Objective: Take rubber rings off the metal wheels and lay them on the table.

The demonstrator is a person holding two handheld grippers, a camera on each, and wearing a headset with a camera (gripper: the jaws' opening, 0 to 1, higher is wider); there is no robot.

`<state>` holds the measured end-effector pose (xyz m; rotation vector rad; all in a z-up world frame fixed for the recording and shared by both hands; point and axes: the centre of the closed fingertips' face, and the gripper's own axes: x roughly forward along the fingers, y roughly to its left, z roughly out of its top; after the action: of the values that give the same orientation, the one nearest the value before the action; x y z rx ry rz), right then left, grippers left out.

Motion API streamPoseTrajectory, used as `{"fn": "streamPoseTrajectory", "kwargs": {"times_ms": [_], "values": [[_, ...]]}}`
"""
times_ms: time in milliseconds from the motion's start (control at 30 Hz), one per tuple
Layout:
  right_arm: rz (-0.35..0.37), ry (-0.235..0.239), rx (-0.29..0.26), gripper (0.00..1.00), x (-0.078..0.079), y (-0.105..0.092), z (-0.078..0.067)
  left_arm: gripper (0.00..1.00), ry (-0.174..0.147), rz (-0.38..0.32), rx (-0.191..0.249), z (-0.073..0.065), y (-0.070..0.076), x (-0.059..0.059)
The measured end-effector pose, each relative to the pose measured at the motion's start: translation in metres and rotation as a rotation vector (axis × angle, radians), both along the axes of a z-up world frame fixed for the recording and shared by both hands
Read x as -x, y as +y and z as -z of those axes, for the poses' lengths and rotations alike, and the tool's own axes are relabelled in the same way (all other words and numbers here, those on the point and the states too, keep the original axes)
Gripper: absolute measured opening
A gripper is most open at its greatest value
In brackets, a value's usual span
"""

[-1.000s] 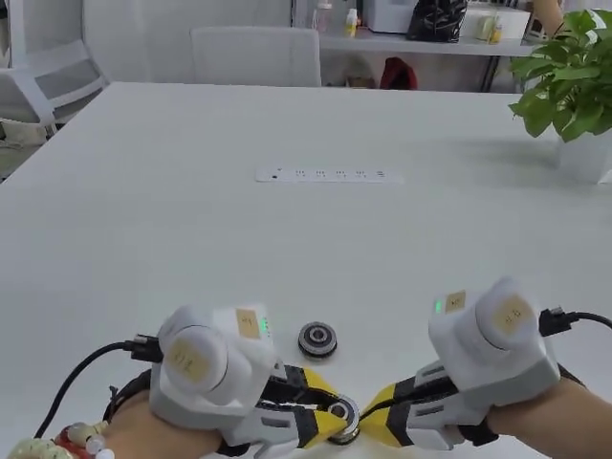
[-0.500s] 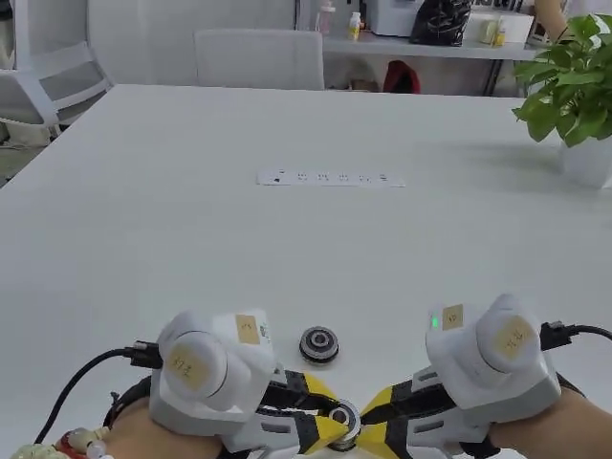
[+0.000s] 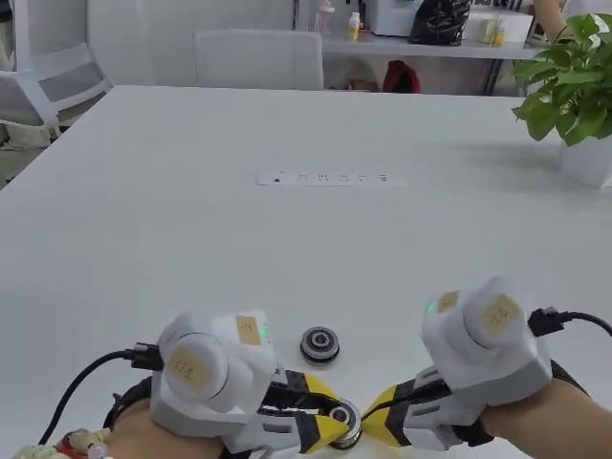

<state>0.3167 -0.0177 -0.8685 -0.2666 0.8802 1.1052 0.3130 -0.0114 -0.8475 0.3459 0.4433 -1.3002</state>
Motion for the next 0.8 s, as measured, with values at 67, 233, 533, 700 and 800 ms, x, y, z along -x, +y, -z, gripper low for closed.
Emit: {"fn": "streamPoseTrajectory", "kwargs": {"times_ms": [67,233,533,700,800], "values": [[0.03,0.036,-0.025,0.0,0.001,-0.001,-0.001,0.15,0.0,0.002,0.001,0.0,0.0,0.0],[0.085,0.102,-0.072,0.0,0.0,-0.002,-0.003,0.15,-0.003,0.006,0.001,0.0,0.0,0.0],[0.238,0.285,-0.243,0.0,0.0,-0.006,-0.017,0.15,-0.005,0.01,0.003,0.0,0.001,0.001],[0.24,0.289,-0.256,0.0,0.002,-0.003,-0.02,0.14,-0.005,0.013,0.003,0.0,0.001,0.001],[0.26,0.31,-0.265,0.0,0.003,-0.001,-0.02,0.14,-0.008,0.016,0.002,0.0,0.001,0.001]]}}
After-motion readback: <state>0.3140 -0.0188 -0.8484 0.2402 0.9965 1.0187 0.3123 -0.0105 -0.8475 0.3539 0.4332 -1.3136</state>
